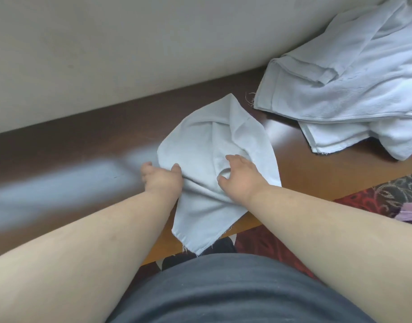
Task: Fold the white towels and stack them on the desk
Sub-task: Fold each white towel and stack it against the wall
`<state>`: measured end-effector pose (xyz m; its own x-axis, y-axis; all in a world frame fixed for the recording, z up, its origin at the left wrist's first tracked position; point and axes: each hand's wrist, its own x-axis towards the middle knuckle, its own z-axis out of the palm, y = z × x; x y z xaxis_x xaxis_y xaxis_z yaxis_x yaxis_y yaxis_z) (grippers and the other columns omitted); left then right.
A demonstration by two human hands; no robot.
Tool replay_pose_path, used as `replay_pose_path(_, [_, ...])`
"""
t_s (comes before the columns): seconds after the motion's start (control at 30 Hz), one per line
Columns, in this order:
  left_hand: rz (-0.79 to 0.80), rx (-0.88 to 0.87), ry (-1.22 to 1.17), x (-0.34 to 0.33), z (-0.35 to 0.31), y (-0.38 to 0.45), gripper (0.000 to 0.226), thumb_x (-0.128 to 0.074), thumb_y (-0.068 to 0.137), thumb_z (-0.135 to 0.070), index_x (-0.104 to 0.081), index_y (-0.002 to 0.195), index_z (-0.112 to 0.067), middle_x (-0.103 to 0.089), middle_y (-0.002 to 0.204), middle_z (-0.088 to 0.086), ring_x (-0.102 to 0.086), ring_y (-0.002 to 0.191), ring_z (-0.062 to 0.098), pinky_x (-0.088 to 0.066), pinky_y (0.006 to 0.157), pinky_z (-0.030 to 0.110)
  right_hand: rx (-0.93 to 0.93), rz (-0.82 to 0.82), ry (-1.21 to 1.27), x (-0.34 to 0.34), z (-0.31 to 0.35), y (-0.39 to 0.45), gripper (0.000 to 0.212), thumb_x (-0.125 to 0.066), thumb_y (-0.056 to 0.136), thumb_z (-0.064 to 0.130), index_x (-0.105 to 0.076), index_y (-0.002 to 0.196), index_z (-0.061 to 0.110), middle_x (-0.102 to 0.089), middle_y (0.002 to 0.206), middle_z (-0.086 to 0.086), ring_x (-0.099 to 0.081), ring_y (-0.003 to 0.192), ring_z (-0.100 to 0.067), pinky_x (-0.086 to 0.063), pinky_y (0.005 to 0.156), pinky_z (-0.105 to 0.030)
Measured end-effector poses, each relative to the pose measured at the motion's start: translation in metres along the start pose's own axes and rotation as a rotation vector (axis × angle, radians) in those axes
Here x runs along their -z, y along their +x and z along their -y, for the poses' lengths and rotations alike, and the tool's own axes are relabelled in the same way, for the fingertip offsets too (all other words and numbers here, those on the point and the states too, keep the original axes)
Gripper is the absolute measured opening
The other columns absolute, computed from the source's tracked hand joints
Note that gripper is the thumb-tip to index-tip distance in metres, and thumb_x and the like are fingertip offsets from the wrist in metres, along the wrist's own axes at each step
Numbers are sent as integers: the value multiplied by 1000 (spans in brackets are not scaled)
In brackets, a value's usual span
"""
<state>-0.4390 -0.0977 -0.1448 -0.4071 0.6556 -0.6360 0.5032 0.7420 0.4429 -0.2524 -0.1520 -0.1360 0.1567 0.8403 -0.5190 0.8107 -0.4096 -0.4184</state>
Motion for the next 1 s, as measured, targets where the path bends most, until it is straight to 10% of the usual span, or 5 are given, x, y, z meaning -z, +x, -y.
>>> replay_pose_path(0.27, [396, -148, -359, 14, 4, -4, 38, -56, 76, -36, -64, 112, -41, -70, 104, -11, -66, 92, 12, -51, 84, 30, 9, 49, 376, -5, 24, 13, 61, -48, 89, 14, -39, 147, 30, -48, 144, 6, -56, 108, -13, -34, 64, 2])
replay_pose_path(0.47, [282, -163, 192, 35, 25, 5, 58, -67, 86, -38, -47, 135, -16, -61, 122, 2, -60, 107, 27, -44, 83, 27, 100, -258, 61, -11, 49, 3, 53, -43, 91, 13, -46, 143, 25, -30, 157, 2, -24, 144, -18, -20, 119, -34])
replay_pose_path(0.6, [376, -222, 203, 43, 35, 7, 35, -57, 89, -52, -61, 108, -24, -64, 94, 5, -62, 89, 24, -49, 72, 32, 479, 14, -163, -30, 82, -8, 66, -54, 91, 31, -28, 152, 28, -28, 158, -1, -28, 143, -23, -24, 117, -38])
replay_pose_path(0.9, [495, -228, -114, 79, 54, 24, 33, -68, 85, -44, -57, 111, -27, -68, 95, -8, -66, 84, 9, -55, 76, 30, 85, -42, 225, -26, 106, 12, 42, -39, 97, 18, -50, 135, 31, -59, 127, 3, -58, 112, -21, -41, 91, -27])
replay_pose_path(1.0, [337, -254, -114, 97, 57, 30, 9, -60, 86, -39, -62, 81, -31, -56, 58, -11, -48, 41, 2, -36, 38, 14, -36, -118, 139, -28, 117, 14, 67, -39, 91, 8, -25, 151, 34, -34, 152, 5, -48, 125, -21, -36, 96, -30])
